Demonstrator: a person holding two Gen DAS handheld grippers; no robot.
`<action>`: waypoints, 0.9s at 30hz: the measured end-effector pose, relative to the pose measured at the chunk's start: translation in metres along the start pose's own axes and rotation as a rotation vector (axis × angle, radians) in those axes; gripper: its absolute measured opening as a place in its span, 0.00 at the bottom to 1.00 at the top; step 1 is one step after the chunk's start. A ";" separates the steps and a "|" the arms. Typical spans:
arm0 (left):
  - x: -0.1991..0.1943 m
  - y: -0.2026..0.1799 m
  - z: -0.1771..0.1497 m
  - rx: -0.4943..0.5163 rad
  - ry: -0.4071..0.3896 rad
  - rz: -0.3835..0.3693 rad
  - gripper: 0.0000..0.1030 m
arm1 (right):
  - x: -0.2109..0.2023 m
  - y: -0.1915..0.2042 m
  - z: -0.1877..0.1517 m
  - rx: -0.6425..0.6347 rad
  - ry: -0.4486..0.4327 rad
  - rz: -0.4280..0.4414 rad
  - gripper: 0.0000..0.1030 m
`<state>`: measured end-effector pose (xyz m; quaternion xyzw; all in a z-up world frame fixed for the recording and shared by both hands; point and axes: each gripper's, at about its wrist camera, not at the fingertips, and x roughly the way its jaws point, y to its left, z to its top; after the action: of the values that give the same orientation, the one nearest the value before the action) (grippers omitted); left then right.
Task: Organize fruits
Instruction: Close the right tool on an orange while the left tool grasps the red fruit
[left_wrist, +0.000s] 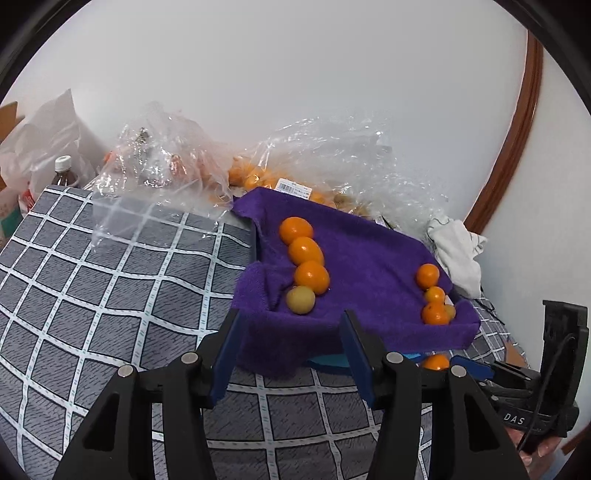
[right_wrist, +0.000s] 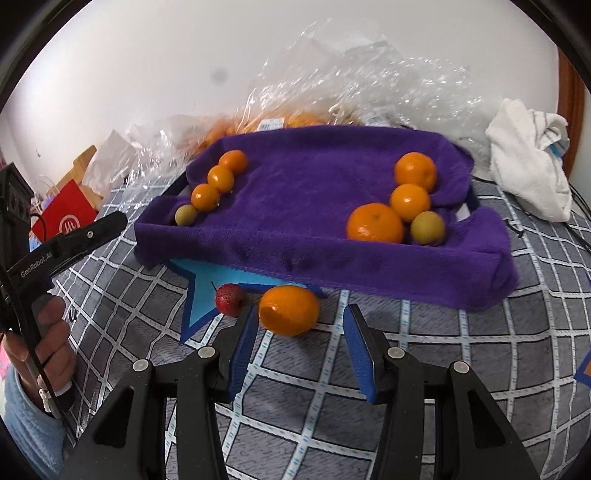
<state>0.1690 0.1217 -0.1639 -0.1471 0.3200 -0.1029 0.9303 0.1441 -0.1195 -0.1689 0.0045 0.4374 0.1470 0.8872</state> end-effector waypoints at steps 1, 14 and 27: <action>0.001 0.000 -0.001 -0.002 0.005 -0.006 0.50 | 0.004 0.003 0.001 -0.009 0.007 -0.004 0.47; 0.008 -0.005 -0.006 0.001 0.050 -0.047 0.50 | -0.005 -0.013 -0.006 0.010 -0.046 -0.068 0.38; 0.013 -0.042 -0.024 0.120 0.120 -0.061 0.49 | -0.041 -0.075 -0.039 0.101 -0.075 -0.152 0.38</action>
<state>0.1600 0.0737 -0.1746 -0.0941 0.3639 -0.1588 0.9130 0.1098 -0.2071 -0.1711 0.0214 0.4097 0.0568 0.9102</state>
